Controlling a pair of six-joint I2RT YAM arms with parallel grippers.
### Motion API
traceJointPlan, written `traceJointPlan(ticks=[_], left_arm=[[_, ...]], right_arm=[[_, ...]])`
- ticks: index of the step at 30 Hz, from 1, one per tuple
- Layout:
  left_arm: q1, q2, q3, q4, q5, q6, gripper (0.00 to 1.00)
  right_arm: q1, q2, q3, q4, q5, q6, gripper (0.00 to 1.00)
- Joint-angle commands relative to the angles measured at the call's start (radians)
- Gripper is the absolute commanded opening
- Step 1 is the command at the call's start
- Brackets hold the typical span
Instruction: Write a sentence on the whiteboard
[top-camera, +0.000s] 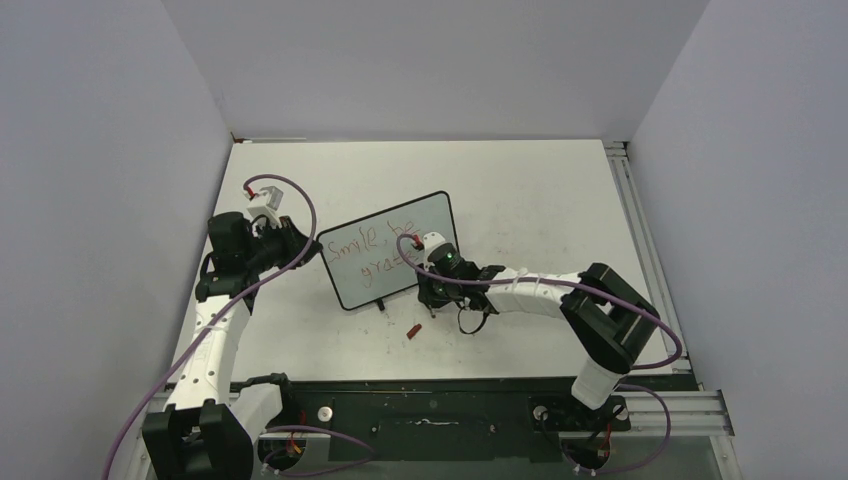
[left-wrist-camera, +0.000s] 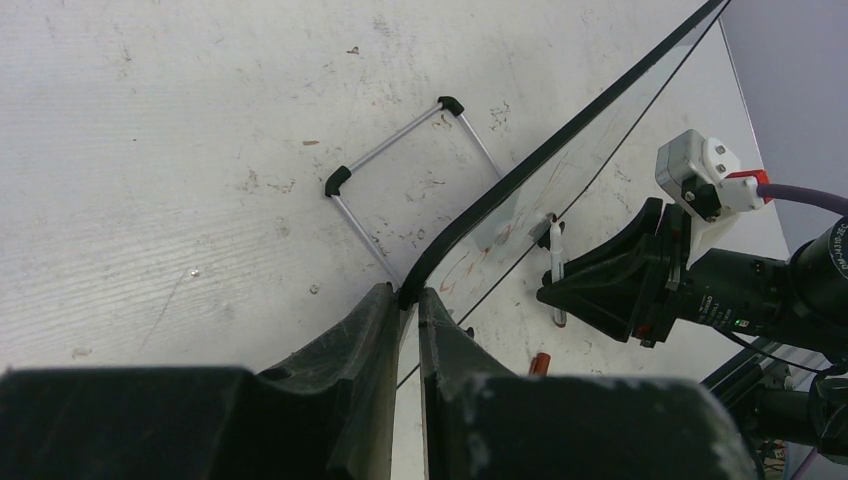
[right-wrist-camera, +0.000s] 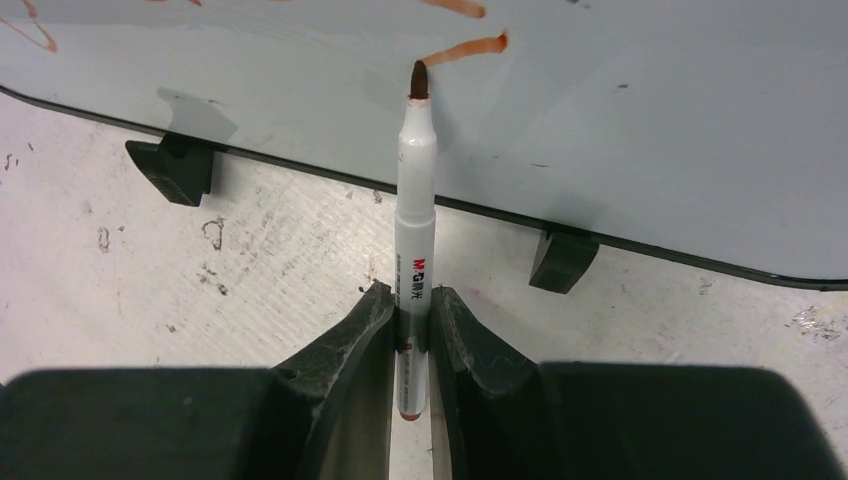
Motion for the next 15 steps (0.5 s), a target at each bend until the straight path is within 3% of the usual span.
traceJointPlan(ticks=[1,4,10,15], left_arm=[[-0.014,-0.015,0.007,-0.007,0.032,0.003,0.10],[-0.013,-0.021,0.008,-0.007,0.027,0.005,0.12],[-0.018,-0.075,0.013,-0.016,-0.028,0.026,0.58],[-0.060,-0.165,0.036,-0.047,-0.163,0.076,0.70]], right_arm=[[0.032,-0.029,-0.009,-0.051,0.015,-0.003,0.05],[0.061,-0.083,-0.001,-0.091,0.027,-0.011,0.05],[0.094,-0.254,0.028,-0.251,0.080,0.015,0.05],[0.037,-0.422,0.064,-0.441,0.069,0.026,0.05]])
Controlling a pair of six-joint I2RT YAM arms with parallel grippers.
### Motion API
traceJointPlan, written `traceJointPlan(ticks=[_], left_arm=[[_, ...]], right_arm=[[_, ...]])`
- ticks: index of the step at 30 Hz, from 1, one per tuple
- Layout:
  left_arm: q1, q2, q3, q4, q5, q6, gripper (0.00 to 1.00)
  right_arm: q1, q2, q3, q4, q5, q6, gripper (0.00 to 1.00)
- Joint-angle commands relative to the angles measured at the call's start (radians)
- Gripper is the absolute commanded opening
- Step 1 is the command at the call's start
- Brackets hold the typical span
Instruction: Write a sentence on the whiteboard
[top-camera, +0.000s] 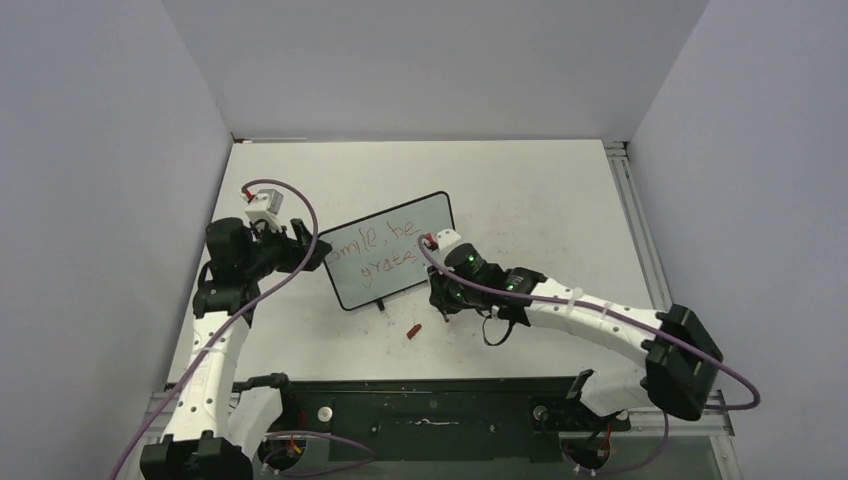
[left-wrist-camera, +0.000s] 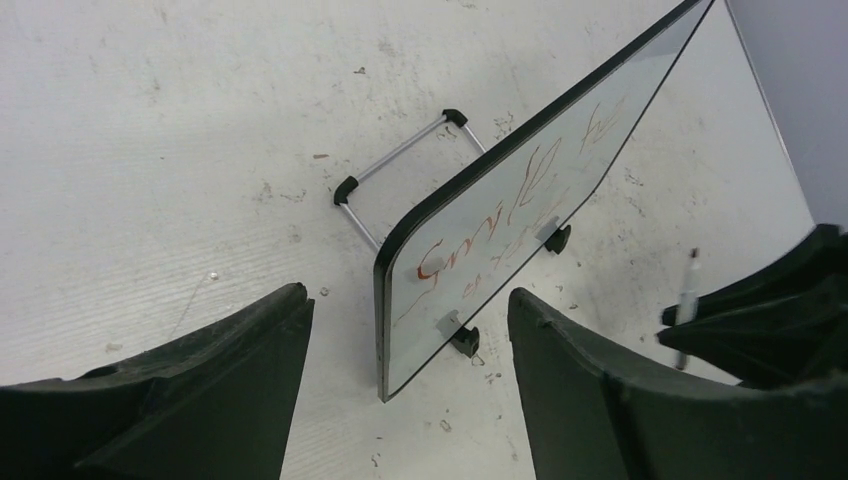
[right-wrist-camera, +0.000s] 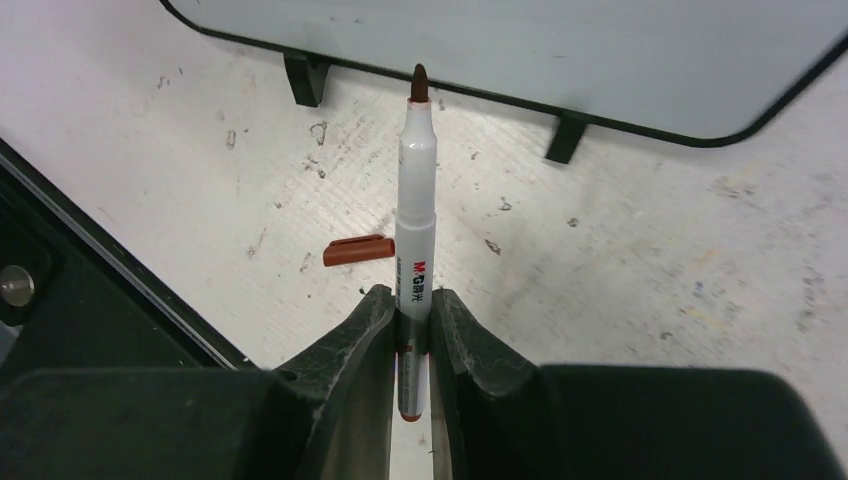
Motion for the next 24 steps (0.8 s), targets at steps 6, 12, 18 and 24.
traceJointPlan(ticks=[6,12,18,24], left_arm=[[-0.291,-0.189,0.135,-0.128,-0.487,0.182,0.73],[-0.581,-0.300,0.182,-0.172,-0.487,0.311,0.74],[-0.784,-0.354,0.152,-0.191,-0.307,0.421,0.74],[-1.008,-0.337,0.142,-0.219,-0.362,0.540,0.74]], right_arm=[[-0.176,-0.208,0.141,-0.300,-0.231,-0.050,0.05],[-0.309,-0.181,0.204,-0.393,-0.674,-0.087,0.05],[-0.289,-0.193,0.137,-0.420,-0.927,-0.029,0.05],[-0.141,-0.202,0.064,-0.308,-1.010,0.147,0.05]])
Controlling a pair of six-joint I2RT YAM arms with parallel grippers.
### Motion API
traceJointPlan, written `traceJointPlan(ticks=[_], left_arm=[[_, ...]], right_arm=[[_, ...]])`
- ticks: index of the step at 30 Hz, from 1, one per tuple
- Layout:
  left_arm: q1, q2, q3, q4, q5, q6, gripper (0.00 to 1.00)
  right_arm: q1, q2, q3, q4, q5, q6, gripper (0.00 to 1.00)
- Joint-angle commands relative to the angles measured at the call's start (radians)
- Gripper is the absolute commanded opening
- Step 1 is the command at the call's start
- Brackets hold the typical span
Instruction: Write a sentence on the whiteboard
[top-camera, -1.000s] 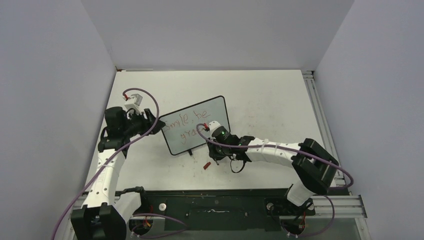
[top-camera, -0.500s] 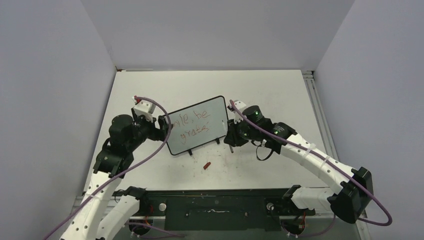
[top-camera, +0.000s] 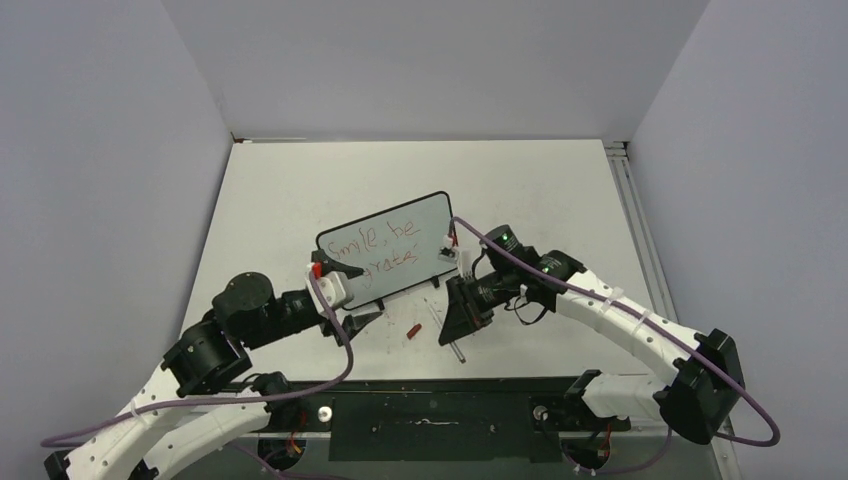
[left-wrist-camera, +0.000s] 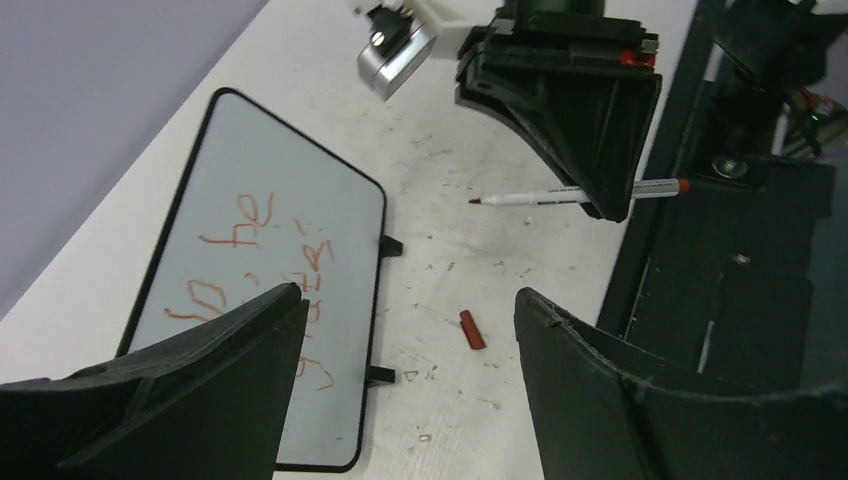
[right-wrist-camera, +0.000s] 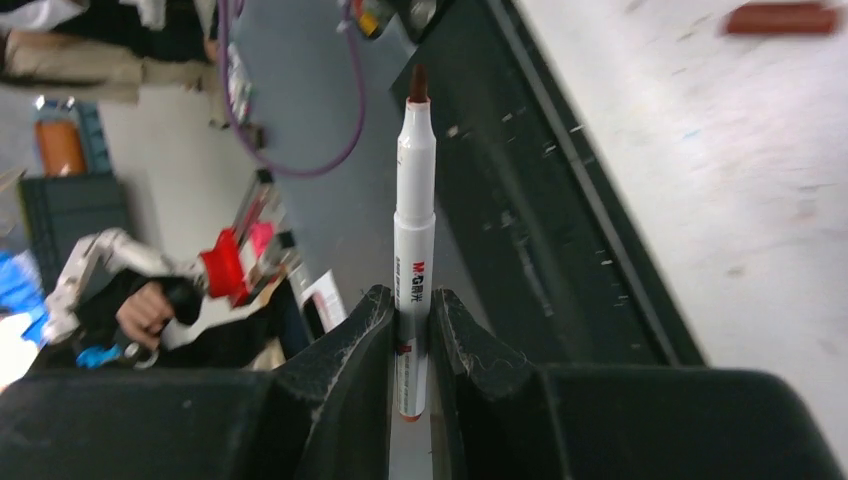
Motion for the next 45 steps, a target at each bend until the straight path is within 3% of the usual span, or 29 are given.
traceJointPlan(ticks=[1,8,12,20,27,31,36,39,42,45], left_arm=[[-0.161,0.029,0.001,-0.030,-0.037,0.128,0.74],[-0.471,0.151,0.022,-0.088,-0.185,0.214,0.74],[-0.597,0.204,0.027,-0.087,-0.277,0.235,0.74],[-0.618,0.270,0.028,-0.053,-0.258,0.239,0.73],[-0.647,0.321,0.043,-0.082,-0.243,0.230,0.58],[-0.675,0.346,0.044,-0.089,-0.248,0.228,0.55],[-0.695,0.376,0.045,-0.077,-0.263,0.198,0.37],[-0.695,0.398,0.044,-0.067,-0.266,0.158,0.16],[-0.696,0.416,0.044,-0.056,-0.286,0.110,0.02],[-0.696,0.422,0.030,-0.038,-0.300,0.060,0.00]], right_arm=[[0.113,-0.016,-0.028,0.093,-0.142,0.146,0.05],[0.157,-0.012,-0.076,0.194,-0.207,0.288,0.05],[0.169,0.020,-0.066,0.156,-0.225,0.267,0.05],[0.217,0.092,-0.017,0.082,-0.246,0.196,0.05],[0.227,0.128,0.027,0.055,-0.264,0.162,0.05],[0.229,0.132,0.037,0.047,-0.270,0.154,0.05],[0.229,0.124,0.041,0.044,-0.258,0.152,0.05],[0.229,0.115,0.040,0.054,-0.242,0.161,0.06],[0.219,0.106,0.041,0.051,-0.208,0.164,0.09],[0.181,0.089,0.049,0.032,-0.157,0.149,0.17]])
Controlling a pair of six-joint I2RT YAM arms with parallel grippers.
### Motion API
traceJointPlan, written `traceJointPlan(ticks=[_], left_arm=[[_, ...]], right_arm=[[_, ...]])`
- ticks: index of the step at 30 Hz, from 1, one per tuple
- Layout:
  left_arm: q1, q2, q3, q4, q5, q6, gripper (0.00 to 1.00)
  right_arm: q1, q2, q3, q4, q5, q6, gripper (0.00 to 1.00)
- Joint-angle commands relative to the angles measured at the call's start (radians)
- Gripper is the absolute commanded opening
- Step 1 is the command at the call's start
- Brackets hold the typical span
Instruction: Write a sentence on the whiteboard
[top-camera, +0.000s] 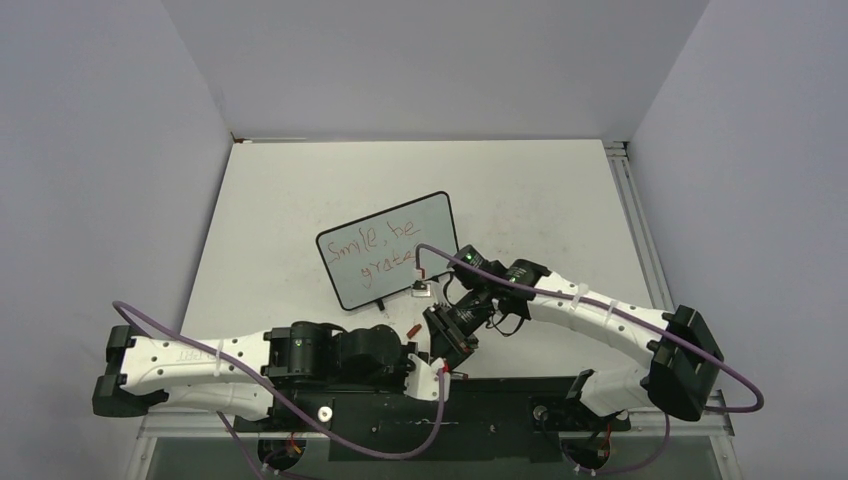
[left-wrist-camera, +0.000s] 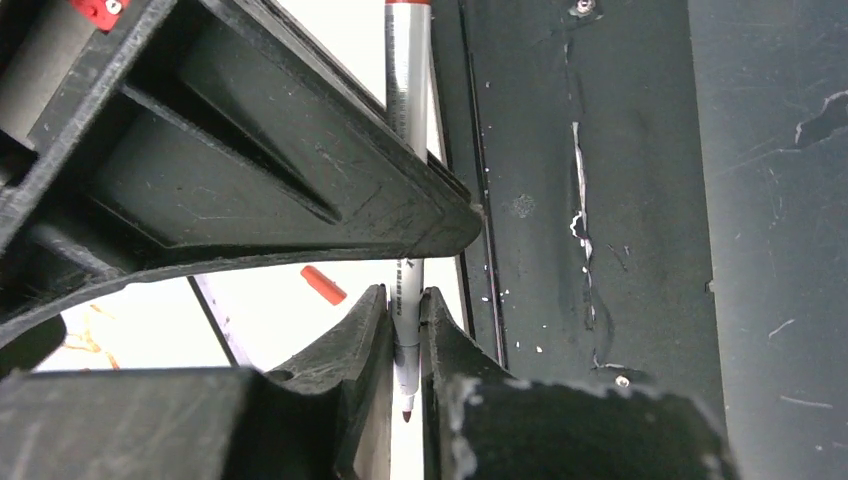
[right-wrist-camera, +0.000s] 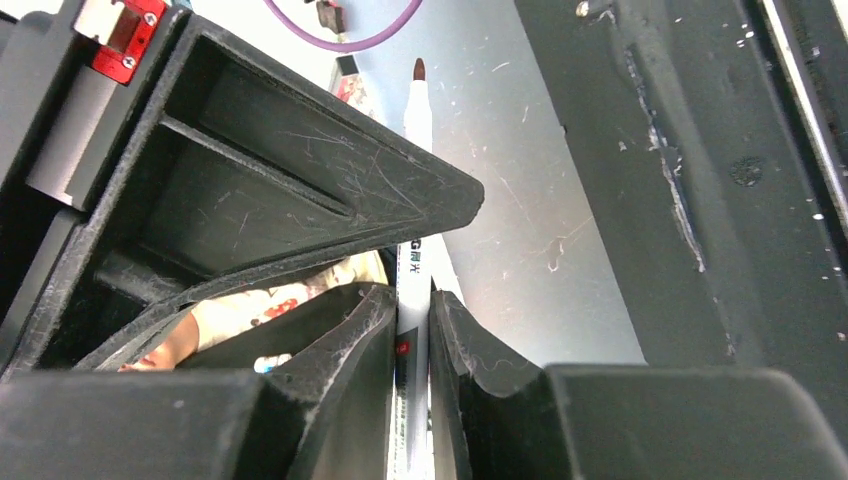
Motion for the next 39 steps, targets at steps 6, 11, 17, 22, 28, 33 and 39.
traceJointPlan(ticks=[6,11,17,22,28,33,39], left_arm=[[0.040,-0.010,-0.042,0.144,-0.030,-0.227,0.00],[0.230,-0.034,-0.099,0.211,0.135,-0.291,0.00],[0.324,-0.060,-0.136,0.278,0.231,-0.299,0.00],[0.341,-0.068,-0.144,0.287,0.268,-0.296,0.00],[0.344,-0.054,-0.143,0.284,0.301,-0.289,0.00],[0.345,-0.051,-0.144,0.286,0.309,-0.286,0.00],[0.346,-0.056,-0.148,0.285,0.304,-0.288,0.00]], right_arm=[[-0.186,-0.119,0.043,-0.009,0.123,-0.083,0.49],[-0.200,-0.205,0.032,-0.011,0.255,-0.109,0.73],[-0.200,-0.345,-0.074,0.191,0.331,0.025,0.79],[-0.183,-0.381,-0.159,0.286,0.358,0.093,0.79],[-0.094,-0.362,-0.179,0.351,0.418,0.128,0.71],[-0.053,-0.328,-0.185,0.400,0.435,0.141,0.56],[-0.036,-0.312,-0.186,0.397,0.428,0.142,0.42]])
